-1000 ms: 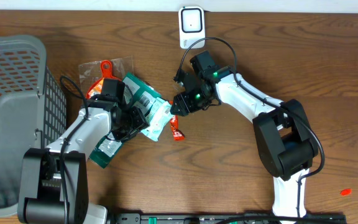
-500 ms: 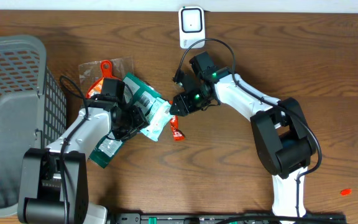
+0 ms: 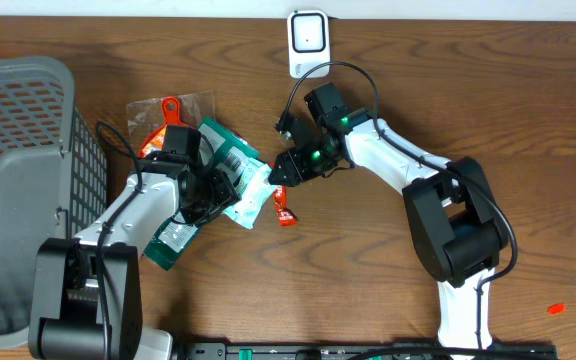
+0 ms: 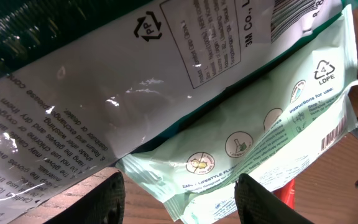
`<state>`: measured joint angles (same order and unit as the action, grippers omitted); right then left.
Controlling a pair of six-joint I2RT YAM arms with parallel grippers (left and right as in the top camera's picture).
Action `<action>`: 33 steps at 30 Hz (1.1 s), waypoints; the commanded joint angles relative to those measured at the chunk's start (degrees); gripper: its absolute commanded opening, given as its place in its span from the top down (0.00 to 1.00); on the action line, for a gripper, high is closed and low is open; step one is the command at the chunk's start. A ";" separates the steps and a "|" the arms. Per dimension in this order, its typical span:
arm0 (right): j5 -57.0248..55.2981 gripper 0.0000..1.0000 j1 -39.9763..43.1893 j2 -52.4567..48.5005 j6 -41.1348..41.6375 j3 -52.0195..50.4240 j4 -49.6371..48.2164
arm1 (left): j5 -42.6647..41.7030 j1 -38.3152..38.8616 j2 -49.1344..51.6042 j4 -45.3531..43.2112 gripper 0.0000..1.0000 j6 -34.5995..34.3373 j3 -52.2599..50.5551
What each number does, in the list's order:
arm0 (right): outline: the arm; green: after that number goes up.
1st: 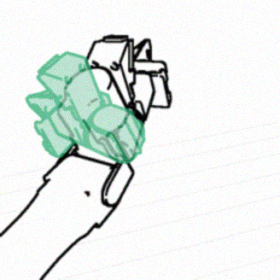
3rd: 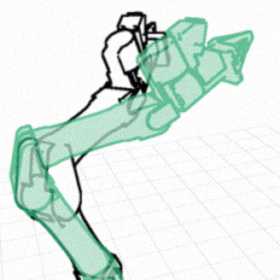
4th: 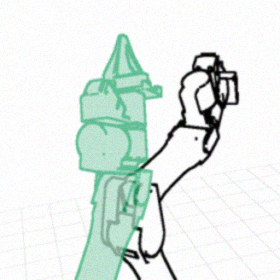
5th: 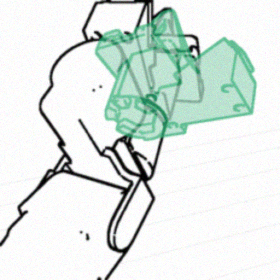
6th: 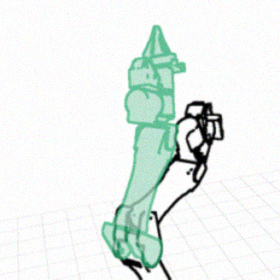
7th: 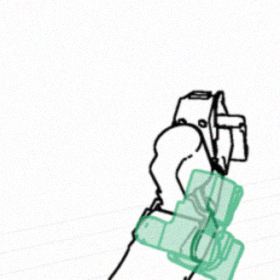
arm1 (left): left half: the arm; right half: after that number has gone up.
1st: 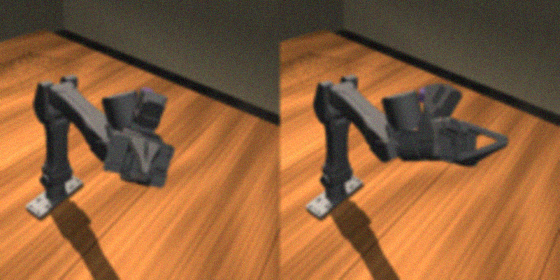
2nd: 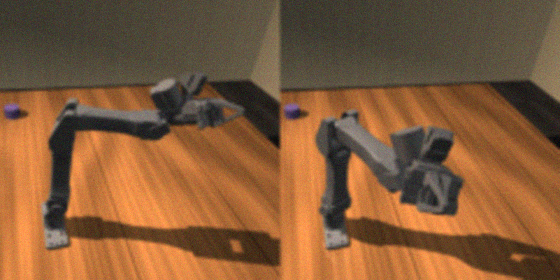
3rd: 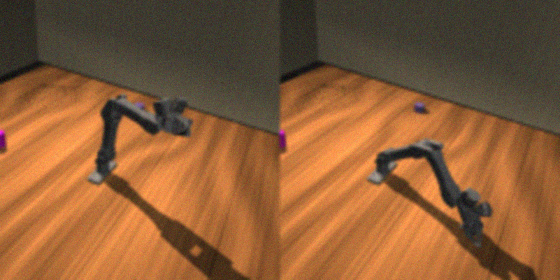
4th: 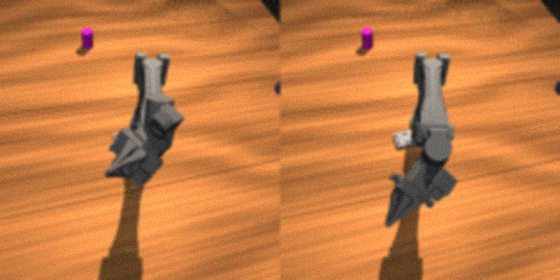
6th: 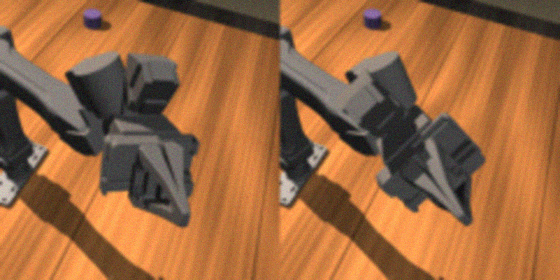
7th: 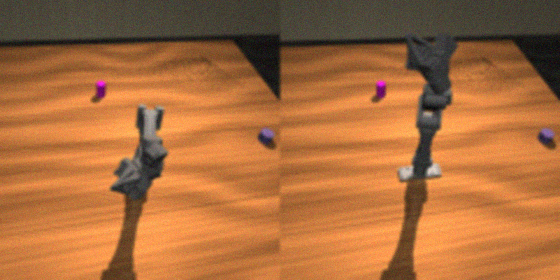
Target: Scan the item barcode
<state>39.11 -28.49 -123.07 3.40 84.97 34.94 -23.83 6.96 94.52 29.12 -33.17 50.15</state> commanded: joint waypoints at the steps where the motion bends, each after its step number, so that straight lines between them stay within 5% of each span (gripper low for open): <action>1: 1.64 0.51 -1.51 -0.94 -0.90 -0.31 -0.11 | 0.35 0.11 0.66 -0.02 0.43 -0.33 -0.50; 27: 8.70 0.60 -1.88 -4.15 0.37 -0.26 -2.36 | 0.98 0.13 0.66 -4.07 0.43 -1.22 -4.52; 31: 9.20 0.69 -1.88 -4.15 0.33 -0.26 -2.40 | 0.96 0.13 0.66 -5.29 0.43 -1.64 -4.94; 33: 9.20 0.83 -1.90 -4.15 0.35 -0.26 -2.43 | 0.96 0.13 0.66 -5.68 0.43 -2.10 -4.94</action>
<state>45.34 -30.17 -126.28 3.68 84.99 32.51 -23.83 6.96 94.28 24.18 -34.50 46.61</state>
